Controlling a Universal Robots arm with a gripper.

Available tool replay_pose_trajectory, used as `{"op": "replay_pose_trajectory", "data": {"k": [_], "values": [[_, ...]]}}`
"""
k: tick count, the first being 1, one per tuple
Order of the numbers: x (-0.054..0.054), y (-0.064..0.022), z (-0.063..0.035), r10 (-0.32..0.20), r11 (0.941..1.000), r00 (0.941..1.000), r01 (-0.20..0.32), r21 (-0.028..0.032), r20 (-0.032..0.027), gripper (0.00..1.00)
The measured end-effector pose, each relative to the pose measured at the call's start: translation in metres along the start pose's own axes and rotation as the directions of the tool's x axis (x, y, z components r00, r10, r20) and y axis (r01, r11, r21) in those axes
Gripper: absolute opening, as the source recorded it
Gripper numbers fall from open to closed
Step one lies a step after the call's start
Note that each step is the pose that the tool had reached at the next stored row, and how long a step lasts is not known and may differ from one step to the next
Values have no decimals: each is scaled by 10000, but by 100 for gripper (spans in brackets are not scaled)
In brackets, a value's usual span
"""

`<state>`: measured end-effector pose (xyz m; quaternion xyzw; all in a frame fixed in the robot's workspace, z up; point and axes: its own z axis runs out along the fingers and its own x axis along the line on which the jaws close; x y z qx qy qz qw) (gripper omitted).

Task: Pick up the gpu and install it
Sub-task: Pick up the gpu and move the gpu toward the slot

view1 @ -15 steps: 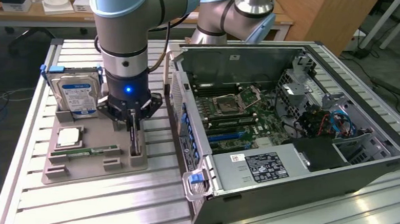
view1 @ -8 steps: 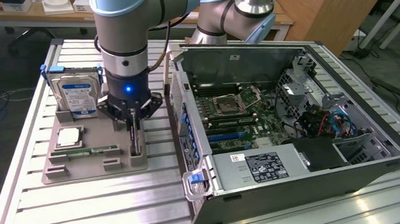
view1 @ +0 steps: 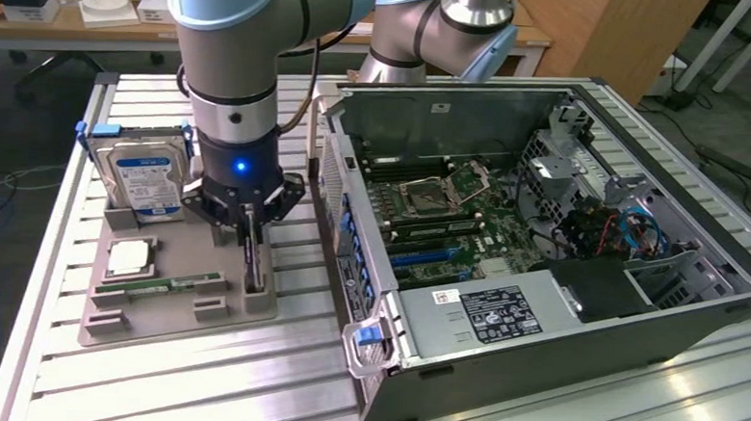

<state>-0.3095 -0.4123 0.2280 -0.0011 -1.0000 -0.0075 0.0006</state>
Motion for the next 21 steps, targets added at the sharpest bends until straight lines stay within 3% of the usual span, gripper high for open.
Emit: {"op": "replay_pose_trajectory", "data": {"k": [21], "values": [[0, 2, -95, 0, 10000, 10000, 0, -54, 3, 26]]}}
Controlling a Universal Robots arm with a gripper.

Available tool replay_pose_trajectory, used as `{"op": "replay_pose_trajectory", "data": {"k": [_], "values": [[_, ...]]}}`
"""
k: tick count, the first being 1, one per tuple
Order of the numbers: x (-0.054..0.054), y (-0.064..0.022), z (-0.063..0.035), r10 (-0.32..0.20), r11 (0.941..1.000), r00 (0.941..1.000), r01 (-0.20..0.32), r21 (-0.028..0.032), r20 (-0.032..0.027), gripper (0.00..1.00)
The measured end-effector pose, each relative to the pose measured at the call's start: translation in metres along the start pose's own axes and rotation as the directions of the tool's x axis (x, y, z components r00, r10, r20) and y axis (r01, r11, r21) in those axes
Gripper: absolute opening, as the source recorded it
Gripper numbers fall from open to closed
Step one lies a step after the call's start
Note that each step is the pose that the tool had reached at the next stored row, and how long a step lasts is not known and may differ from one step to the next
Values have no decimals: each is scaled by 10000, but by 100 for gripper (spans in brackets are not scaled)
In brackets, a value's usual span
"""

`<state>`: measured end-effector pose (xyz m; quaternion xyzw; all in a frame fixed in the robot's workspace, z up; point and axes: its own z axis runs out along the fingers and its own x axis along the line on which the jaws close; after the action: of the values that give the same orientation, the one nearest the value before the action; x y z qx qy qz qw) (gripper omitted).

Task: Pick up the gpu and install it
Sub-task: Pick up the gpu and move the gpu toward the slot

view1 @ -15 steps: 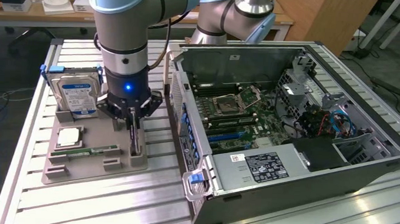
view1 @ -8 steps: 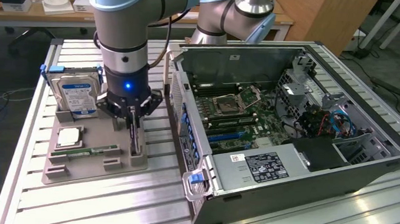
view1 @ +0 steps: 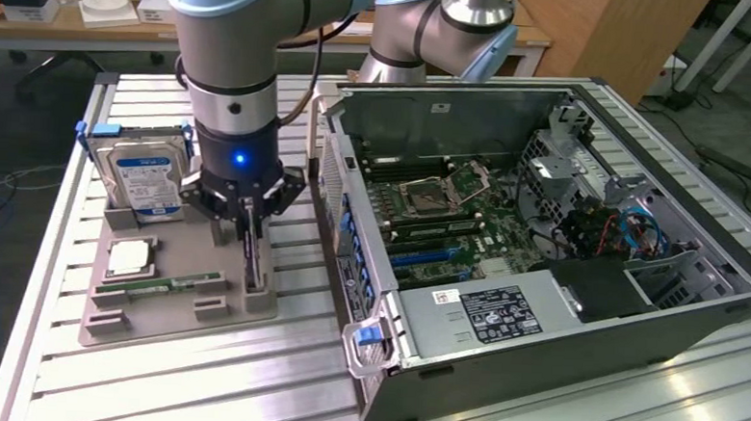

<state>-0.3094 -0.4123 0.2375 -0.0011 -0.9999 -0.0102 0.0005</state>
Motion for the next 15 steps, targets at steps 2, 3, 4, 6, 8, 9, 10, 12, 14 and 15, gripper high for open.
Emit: {"op": "replay_pose_trajectory", "data": {"k": [2, 3, 4, 6, 8, 9, 10, 12, 14, 15], "values": [[0, 0, -7, 0, 10000, 10000, 0, -3, 1, 26], [0, 0, -11, 0, 10000, 10000, 0, -4, 1, 26], [0, 0, -14, 0, 10000, 10000, 0, -4, 1, 26], [0, 1, -22, 1, 10000, 10000, -1, -6, 0, 26], [0, 1, -30, 1, 10000, 10000, -1, -10, 0, 26], [0, 1, -34, 0, 10000, 10000, 0, -11, 0, 26], [0, 1, -39, 1, 10000, 10000, -1, -14, 0, 26], [0, 1, -47, 0, 10000, 10000, 0, -16, 0, 26], [0, 1, -56, 0, 10000, 10000, 0, -19, 0, 26], [0, 1, -60, 0, 10000, 10000, 0, -20, 1, 26]]}}
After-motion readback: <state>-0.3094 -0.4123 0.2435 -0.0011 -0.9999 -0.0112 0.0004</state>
